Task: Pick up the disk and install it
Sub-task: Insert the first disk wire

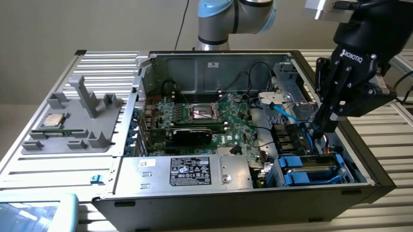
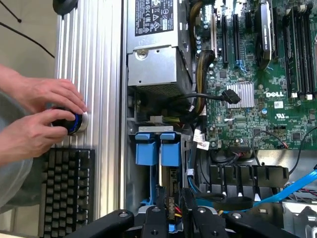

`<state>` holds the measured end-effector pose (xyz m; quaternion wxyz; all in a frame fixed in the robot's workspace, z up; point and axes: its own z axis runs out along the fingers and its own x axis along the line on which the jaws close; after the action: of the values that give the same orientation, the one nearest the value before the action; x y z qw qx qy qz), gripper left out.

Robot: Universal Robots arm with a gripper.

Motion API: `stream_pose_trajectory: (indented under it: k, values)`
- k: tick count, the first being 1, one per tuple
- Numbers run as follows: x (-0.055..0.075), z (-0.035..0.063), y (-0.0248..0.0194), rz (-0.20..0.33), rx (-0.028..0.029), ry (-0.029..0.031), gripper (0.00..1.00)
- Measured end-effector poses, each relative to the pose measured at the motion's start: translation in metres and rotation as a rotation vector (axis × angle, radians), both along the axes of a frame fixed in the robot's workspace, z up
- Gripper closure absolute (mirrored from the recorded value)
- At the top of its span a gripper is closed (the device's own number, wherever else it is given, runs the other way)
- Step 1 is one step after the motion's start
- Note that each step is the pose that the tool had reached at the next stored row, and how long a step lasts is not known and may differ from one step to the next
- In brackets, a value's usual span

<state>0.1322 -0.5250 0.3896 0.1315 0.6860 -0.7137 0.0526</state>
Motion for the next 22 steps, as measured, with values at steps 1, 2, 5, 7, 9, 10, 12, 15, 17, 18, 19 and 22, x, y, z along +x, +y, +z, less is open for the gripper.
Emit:
stream_pose_trajectory:
  k: [1, 2, 5, 7, 9, 10, 12, 15, 17, 18, 19, 22]
  values:
    - [0.000, -0.0011, 0.0000, 0.000, 0.0056, 0.0000, 0.75]
    - [0.000, -0.0020, -0.0001, 0.000, 0.0115, 0.0000, 0.75]
    - [0.000, -0.0053, 0.0000, 0.000, 0.0301, 0.0000, 0.75]
    - [-0.001, -0.0082, 0.0000, 0.000, 0.0360, 0.0000, 0.75]
    - [-0.001, -0.0110, 0.0000, 0.000, 0.0382, 0.0000, 0.75]
    - [-0.001, -0.0117, 0.0000, 0.000, 0.0386, 0.0000, 0.75]
    - [-0.002, -0.0128, -0.0001, 0.000, 0.0427, 0.0000, 0.75]
    - [-0.003, -0.0142, -0.0001, 0.000, 0.0558, 0.0000, 0.75]
    - [-0.003, -0.0150, -0.0004, 0.000, 0.0633, 0.0000, 0.75]
    - [-0.003, -0.0153, -0.0007, 0.000, 0.0661, 0.0000, 0.75]
    - [-0.003, -0.0155, -0.0011, 0.000, 0.0681, 0.0000, 0.75]
    - [-0.003, -0.0156, -0.0028, 0.000, 0.0731, 0.0002, 0.75]
